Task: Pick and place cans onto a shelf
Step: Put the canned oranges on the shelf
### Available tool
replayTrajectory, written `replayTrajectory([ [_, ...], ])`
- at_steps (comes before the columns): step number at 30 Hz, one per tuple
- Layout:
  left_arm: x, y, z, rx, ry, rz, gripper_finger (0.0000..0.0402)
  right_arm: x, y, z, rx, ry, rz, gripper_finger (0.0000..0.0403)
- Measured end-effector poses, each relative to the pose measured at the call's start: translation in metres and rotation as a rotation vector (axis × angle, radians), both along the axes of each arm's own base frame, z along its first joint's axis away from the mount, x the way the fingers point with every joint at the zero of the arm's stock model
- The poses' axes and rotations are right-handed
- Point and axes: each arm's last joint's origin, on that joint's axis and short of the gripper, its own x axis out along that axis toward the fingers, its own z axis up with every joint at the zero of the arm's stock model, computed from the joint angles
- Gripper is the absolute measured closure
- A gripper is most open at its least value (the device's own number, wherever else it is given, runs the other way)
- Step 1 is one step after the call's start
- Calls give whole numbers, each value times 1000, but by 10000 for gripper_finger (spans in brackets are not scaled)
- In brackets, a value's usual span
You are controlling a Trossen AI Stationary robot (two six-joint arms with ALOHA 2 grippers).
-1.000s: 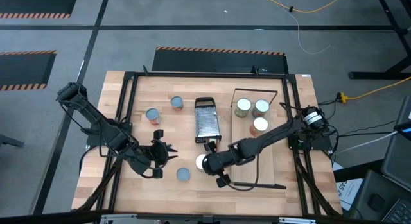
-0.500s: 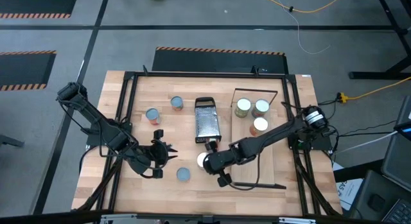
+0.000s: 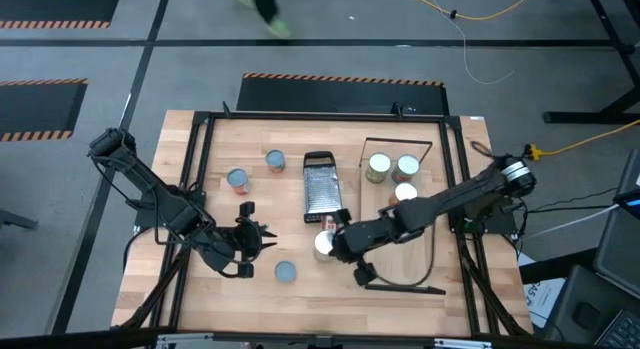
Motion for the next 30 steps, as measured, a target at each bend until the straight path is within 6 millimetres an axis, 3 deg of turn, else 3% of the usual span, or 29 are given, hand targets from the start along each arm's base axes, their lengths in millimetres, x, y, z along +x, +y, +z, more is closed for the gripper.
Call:
replayTrajectory([
  [9, 0, 0, 0, 0, 0, 0, 331, -56, -24, 56, -21, -10, -23, 402],
  [16, 0, 0, 0, -4, -5, 0, 331, -89, -42, 71, -135, 28, -108, 402],
  [30, 0, 0, 0, 3, -4, -4, 331, -105, -81, -3, -186, 222, -253, 403],
])
